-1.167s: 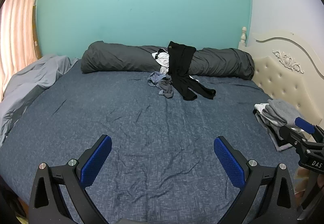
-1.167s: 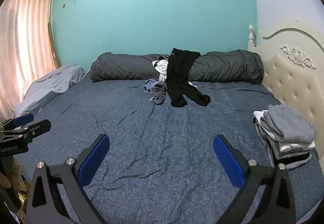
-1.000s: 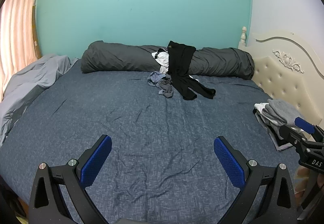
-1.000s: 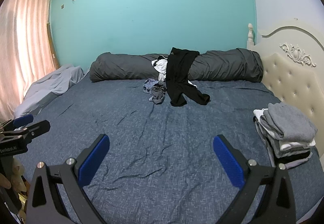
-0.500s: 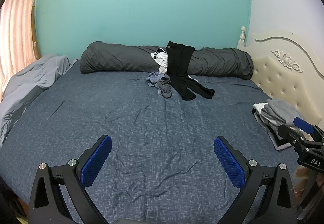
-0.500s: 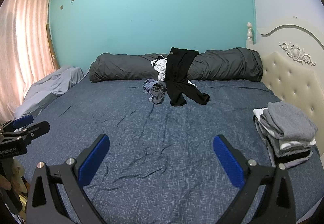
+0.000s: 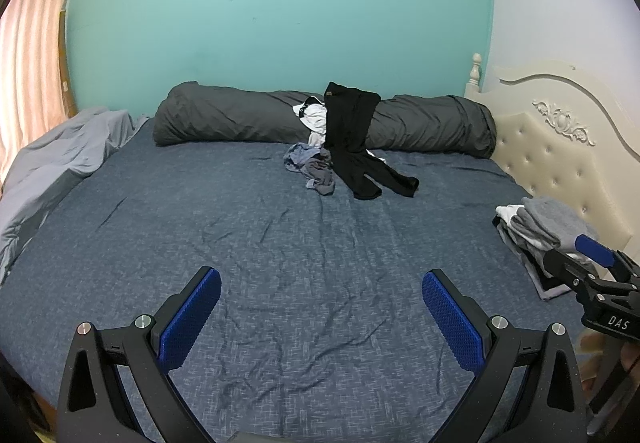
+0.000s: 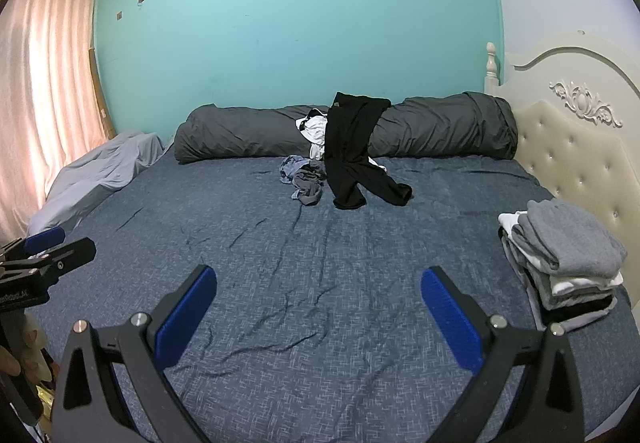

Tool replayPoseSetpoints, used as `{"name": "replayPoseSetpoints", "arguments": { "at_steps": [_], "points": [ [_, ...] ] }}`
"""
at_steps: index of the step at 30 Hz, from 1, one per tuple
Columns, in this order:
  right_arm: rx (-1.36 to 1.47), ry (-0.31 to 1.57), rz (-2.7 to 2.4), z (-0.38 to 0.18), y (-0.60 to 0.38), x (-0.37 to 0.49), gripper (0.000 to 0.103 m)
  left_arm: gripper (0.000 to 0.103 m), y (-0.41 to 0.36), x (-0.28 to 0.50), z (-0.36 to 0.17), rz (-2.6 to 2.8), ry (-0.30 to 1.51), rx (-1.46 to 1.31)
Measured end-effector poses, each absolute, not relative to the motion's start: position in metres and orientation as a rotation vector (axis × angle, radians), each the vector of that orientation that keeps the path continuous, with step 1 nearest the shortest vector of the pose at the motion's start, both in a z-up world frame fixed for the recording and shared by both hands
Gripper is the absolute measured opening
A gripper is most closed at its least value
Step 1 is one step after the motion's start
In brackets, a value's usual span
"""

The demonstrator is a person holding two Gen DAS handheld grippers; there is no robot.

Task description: Fold clothes

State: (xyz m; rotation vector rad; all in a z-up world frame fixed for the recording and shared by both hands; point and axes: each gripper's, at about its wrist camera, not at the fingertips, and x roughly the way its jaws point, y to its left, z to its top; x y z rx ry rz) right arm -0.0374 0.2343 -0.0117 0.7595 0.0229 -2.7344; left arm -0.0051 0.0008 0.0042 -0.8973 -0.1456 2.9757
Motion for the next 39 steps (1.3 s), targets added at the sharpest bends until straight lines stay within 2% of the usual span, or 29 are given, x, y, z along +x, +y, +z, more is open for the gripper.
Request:
{"name": "replayPoseSetpoints", "arguments": {
  "at_steps": [31, 39],
  "points": [
    [0.781, 0.025, -2.725, -0.016, 0.238, -0.048, 0.103, 0.103, 0.004, -0.013, 0.003, 2.966, -0.150, -0.905],
    [0.833, -0.017, -2.705, -0.030, 0.240, -0.065, 0.103, 0.103, 0.000, -0.032, -0.006, 2.960, -0.202, -0.938]
  ]
}}
